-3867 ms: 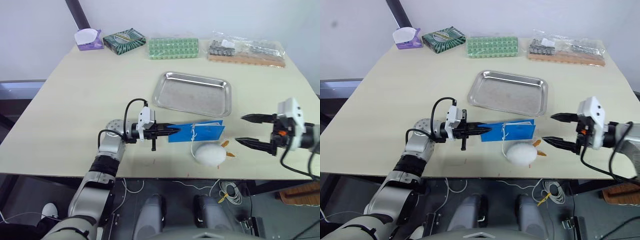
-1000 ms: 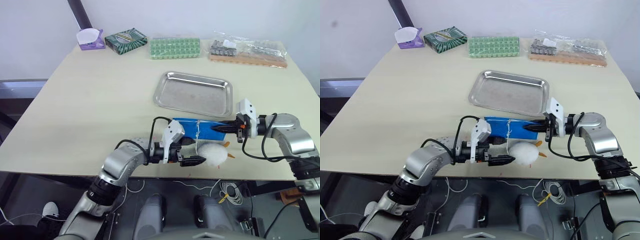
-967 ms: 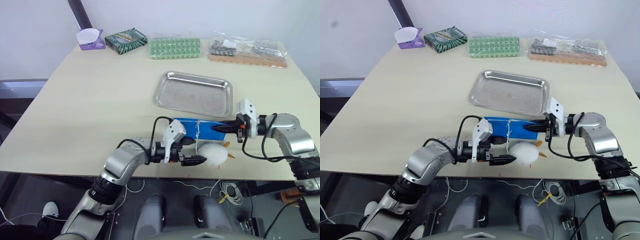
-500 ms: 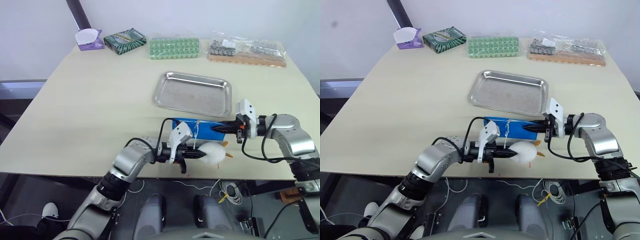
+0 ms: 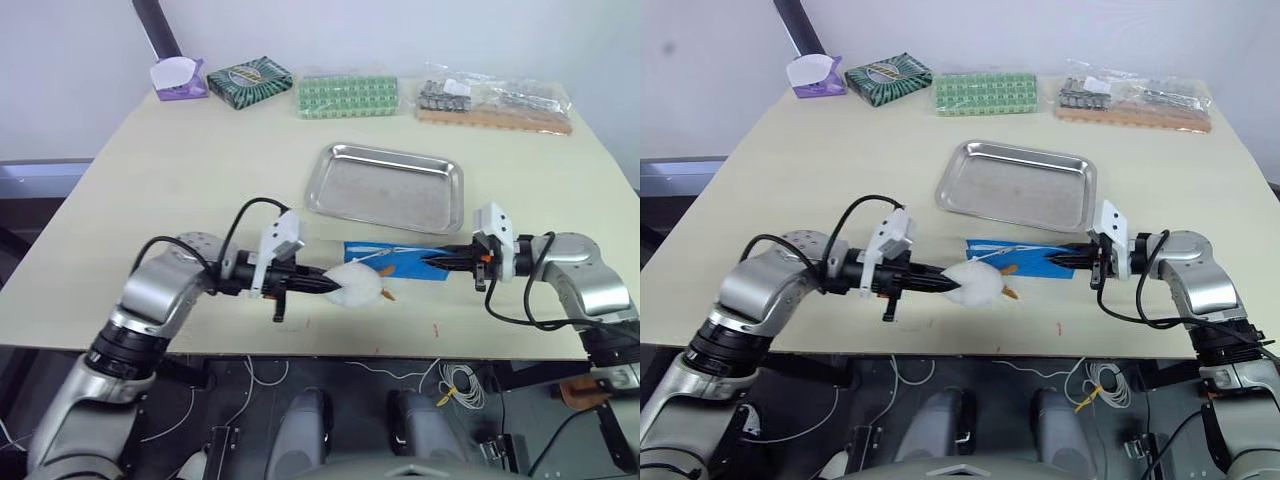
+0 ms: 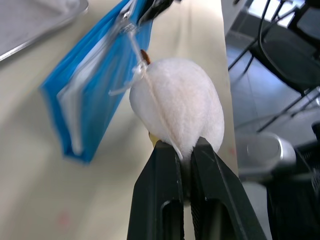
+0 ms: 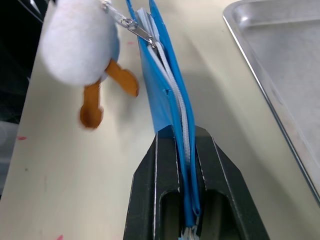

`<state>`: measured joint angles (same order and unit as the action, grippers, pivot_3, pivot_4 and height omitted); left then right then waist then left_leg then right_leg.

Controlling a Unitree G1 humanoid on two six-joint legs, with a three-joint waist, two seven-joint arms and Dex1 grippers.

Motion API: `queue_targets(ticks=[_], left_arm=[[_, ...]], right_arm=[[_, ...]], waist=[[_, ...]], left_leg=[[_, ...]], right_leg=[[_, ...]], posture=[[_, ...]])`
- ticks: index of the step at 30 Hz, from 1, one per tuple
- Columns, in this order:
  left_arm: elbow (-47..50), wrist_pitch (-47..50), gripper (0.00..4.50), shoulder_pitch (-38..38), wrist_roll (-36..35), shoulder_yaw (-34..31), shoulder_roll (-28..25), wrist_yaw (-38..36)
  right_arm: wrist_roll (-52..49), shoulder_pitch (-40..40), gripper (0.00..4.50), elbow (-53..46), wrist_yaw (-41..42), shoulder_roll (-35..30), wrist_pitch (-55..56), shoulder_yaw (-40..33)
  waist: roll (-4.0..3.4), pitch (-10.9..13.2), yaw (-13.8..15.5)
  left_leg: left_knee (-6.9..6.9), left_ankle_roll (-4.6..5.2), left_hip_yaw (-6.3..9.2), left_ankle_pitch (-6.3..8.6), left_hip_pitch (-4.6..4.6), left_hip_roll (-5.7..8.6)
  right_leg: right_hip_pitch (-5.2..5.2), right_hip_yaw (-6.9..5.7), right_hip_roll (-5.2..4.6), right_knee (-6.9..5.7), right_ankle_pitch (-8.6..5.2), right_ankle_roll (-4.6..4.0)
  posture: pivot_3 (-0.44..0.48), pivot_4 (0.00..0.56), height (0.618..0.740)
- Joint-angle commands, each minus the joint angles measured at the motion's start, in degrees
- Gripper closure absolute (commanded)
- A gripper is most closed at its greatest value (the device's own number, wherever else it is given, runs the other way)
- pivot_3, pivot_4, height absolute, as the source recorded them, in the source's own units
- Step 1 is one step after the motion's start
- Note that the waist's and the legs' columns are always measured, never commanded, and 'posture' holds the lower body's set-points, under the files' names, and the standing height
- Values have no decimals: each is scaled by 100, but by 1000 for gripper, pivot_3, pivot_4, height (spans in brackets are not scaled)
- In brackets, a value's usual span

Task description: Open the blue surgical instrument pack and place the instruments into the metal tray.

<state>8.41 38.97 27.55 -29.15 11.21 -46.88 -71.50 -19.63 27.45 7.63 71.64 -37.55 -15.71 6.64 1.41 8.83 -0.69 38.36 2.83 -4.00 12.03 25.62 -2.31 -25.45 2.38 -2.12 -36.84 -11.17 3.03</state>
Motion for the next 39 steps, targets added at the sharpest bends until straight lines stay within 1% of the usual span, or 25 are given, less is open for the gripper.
queue_targets(ticks=[1, 3, 7, 16, 22, 27, 34, 39], left_arm=[[-225, -227, 4452, 36, 95, -346, -334, -236], [-433, -441, 4452, 4, 238, -367, -520, -333], [-774, -725, 4452, 38, 368, -379, -658, -388], [-705, -782, 4452, 33, 329, -411, -562, -246], [-901, -887, 4452, 296, 340, -464, -583, -270], [-869, -795, 4452, 498, 312, -384, -734, -570], [-893, -796, 4452, 660, 428, -147, -1058, -1190], [-1014, -863, 4452, 769, 568, -39, -1157, -1458]], right_arm=[[68, -70, 4500, 66, -62, -119, 3, -141], [59, -90, 4500, 74, -55, -139, 10, -154], [48, -102, 4500, 109, -46, -163, 27, -154], [16, -78, 4500, 73, 8, -174, 56, -66], [140, -82, 4500, -69, 156, -257, 165, 92], [255, -36, 4500, -57, 191, -232, 245, 184], [338, 87, 4500, 30, 114, -208, 312, 240], [329, 119, 4500, 56, 114, -197, 350, 271]], waist=[[0, 0, -2], [0, 0, -7], [0, 0, -6], [0, 0, 1], [0, 0, 1], [0, 0, 0], [-1, 1, -6], [-2, 1, 33]], left_leg=[[0, 0, 0, 0, 0, 0], [0, 0, -1, 0, 0, -1], [-1, 0, -3, 0, 0, -2], [0, 0, -4, 0, 2, -2], [0, 0, -3, 0, 2, -2], [0, 0, -4, 0, 2, -2], [0, 0, -4, 0, 2, -2], [1, 0, -4, 0, 2, -2]], right_leg=[[0, 0, 0, 0, 0, 0], [0, 0, 0, 0, 0, 0], [-2, 1, 1, 0, 0, 0], [-2, 2, 1, 0, 0, 0], [-2, 1, 1, -1, 0, 0], [-2, 1, 2, -1, 0, 1], [-3, 1, 3, -1, 0, 0], [-2, 1, 2, -1, -1, 1]], posture=[[0, 150, 740], [0, 150, 740], [0, 150, 740], [0, 150, 740], [0, 150, 740], [0, 150, 740], [0, 150, 740], [0, 150, 740]])
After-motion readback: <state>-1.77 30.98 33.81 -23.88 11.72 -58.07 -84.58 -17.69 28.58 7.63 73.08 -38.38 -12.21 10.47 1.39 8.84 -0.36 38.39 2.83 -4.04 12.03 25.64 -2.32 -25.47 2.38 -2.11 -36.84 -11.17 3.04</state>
